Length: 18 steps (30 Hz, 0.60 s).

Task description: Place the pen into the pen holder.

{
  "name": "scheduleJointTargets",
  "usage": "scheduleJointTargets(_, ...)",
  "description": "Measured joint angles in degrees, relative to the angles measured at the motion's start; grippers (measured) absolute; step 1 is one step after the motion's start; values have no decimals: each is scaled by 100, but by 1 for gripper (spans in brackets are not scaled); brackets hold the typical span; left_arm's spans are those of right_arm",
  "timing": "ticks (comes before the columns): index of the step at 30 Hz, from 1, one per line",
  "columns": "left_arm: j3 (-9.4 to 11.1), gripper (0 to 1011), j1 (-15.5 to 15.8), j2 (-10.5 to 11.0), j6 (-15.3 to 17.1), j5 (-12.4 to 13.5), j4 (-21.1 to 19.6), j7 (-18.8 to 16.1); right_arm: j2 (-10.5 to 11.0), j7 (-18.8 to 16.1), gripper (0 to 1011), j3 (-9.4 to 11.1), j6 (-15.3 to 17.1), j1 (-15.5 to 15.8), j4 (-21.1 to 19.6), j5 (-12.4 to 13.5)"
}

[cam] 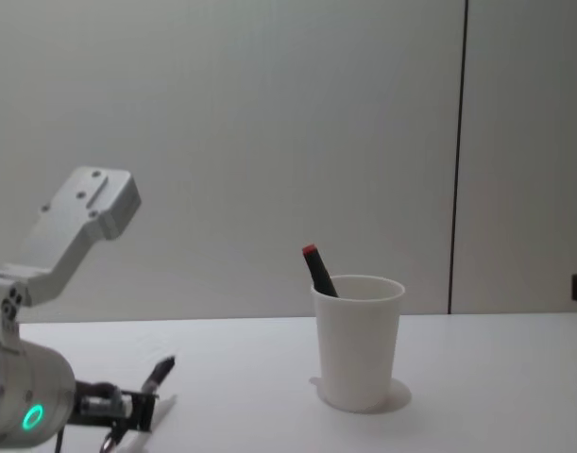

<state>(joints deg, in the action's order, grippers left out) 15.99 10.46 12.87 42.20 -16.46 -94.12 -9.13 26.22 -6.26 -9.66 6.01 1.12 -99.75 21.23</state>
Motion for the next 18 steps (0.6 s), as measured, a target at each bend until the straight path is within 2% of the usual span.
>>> scheduleJointTargets(9, -62, 124, 43, 45, -422, 189, -20, 180, 0, 0, 1001, 0, 0, 0, 0, 0)
scheduleJointTargets(16, -98, 124, 64, 107, -850, 387, -45, 379, 0, 0, 1001, 0, 0, 0, 0, 0)
scheduleJointTargets(18, -114, 124, 73, 145, -1078, 497, -57, 495, 0, 0, 1001, 0, 0, 0, 0, 0)
